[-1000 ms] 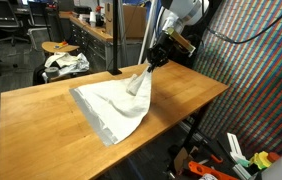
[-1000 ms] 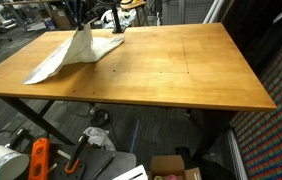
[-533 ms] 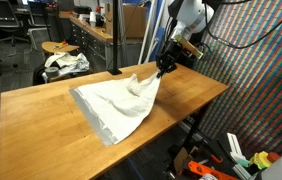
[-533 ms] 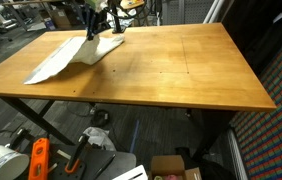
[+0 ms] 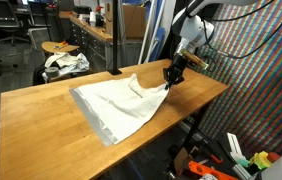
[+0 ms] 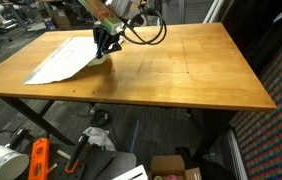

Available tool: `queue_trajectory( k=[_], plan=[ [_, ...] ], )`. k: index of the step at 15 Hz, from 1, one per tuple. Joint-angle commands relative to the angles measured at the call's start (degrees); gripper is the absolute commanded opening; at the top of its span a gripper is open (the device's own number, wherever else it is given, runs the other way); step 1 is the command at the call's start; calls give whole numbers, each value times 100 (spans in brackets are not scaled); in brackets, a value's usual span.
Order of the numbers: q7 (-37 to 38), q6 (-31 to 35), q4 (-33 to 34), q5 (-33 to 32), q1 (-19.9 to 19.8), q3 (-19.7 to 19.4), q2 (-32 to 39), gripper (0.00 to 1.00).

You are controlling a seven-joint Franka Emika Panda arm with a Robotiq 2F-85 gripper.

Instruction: Fold the towel in half

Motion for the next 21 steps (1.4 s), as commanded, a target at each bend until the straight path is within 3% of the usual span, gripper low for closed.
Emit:
queue_trajectory(
  k=[1, 2, 3, 9, 12, 19, 21],
  plan=[
    [-39, -278, 197, -159, -39, -4, 219, 3],
    [-23, -354, 217, -184, -49, -2, 248, 29],
    [-18, -396, 240, -199, -53, -1, 269, 29],
    [-157, -128, 231, -174, 17, 30, -263, 73],
    [-597, -137, 48, -32, 81, 157, -625, 97],
    [-1391, 286, -447, -213, 628, 531, -871, 100],
    [-1702, 896, -781, -276, 791, 640, -885, 100]
  ],
)
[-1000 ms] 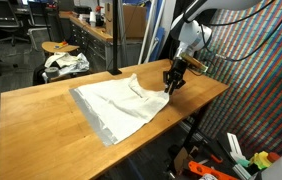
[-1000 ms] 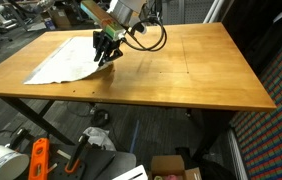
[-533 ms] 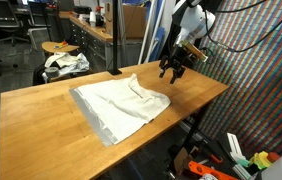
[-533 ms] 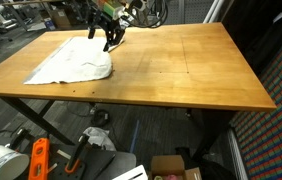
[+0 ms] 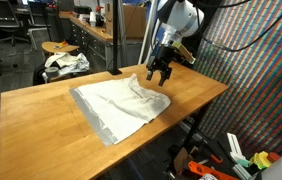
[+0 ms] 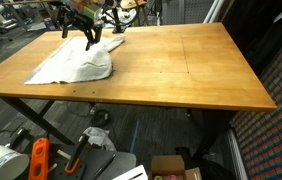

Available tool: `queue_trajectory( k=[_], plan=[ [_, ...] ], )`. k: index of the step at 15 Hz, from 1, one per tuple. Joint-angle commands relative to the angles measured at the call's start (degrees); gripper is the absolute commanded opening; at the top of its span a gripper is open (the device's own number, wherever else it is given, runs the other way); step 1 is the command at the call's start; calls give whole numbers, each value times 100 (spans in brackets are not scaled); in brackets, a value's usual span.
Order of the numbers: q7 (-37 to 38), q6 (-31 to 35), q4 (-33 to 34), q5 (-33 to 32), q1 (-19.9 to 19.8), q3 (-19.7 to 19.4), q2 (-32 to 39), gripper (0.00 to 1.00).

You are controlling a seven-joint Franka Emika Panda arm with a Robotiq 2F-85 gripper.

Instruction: Fold the towel in half

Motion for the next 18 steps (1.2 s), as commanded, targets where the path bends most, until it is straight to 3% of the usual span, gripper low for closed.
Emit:
queue_trajectory(
  k=[1, 5, 8, 12, 18],
  plan=[
    [-596, 1102, -691, -116, 247, 159, -228, 100],
    [-967, 2889, -1497, -191, 451, 343, -274, 100],
    [-943, 3659, -1872, -349, 492, 430, -207, 100],
    [-704, 4086, -2043, -595, 465, 446, -56, 100],
    [-193, 4096, -1927, -705, 381, 395, 58, 100]
  ],
)
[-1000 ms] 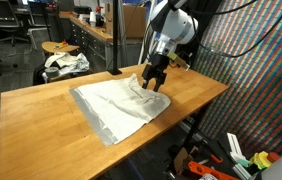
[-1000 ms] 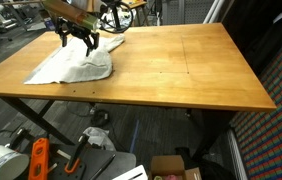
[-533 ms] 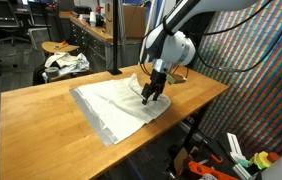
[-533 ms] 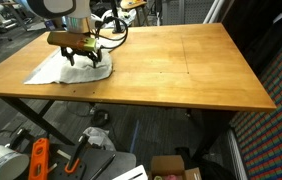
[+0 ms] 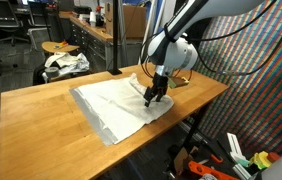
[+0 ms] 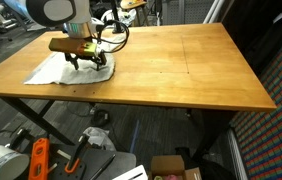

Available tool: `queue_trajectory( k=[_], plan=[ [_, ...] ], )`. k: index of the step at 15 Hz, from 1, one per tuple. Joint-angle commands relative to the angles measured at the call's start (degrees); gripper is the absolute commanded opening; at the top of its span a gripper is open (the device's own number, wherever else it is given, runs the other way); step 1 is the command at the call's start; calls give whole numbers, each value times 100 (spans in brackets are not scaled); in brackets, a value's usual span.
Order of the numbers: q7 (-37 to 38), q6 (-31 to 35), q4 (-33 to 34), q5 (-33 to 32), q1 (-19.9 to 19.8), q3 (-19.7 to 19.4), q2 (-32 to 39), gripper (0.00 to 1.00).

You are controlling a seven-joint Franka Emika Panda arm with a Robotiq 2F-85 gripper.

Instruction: Fold the towel in half

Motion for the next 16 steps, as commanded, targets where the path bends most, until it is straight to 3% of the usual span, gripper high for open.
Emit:
queue_trajectory(
  k=[1, 9, 16],
  plan=[
    [486, 26, 75, -123, -96, -21, 56, 100],
    [1629, -204, 484, -61, -279, -196, 355, 100],
    [2052, -689, 921, -37, -421, -214, 419, 100]
  ],
)
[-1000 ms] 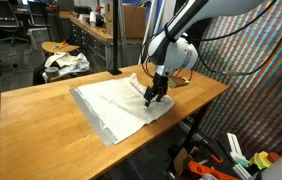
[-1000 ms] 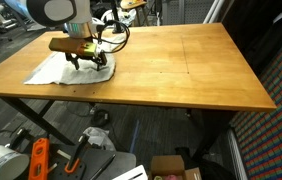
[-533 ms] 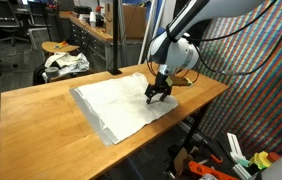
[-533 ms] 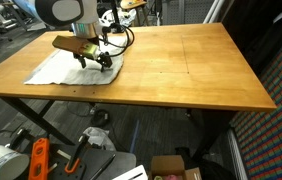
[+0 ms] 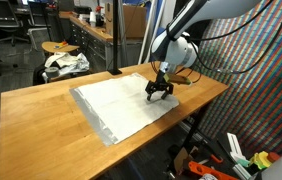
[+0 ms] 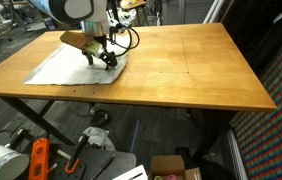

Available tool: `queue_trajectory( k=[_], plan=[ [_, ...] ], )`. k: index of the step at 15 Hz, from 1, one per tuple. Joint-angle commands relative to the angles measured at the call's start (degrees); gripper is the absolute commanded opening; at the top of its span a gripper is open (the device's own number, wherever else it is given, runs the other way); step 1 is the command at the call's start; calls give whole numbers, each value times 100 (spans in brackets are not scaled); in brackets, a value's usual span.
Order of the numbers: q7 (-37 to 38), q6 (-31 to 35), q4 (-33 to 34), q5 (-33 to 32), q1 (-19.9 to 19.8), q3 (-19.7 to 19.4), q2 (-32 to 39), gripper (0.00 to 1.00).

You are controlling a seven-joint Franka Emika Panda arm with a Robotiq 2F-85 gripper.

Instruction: Fold the towel in half

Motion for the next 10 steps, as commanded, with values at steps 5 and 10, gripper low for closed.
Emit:
queue_trajectory(
  k=[5, 10],
  plan=[
    [249, -1482, 853, -539, -188, -369, -64, 100],
    [-121, -1991, 1036, -1175, -332, -616, 9, 100]
  ],
)
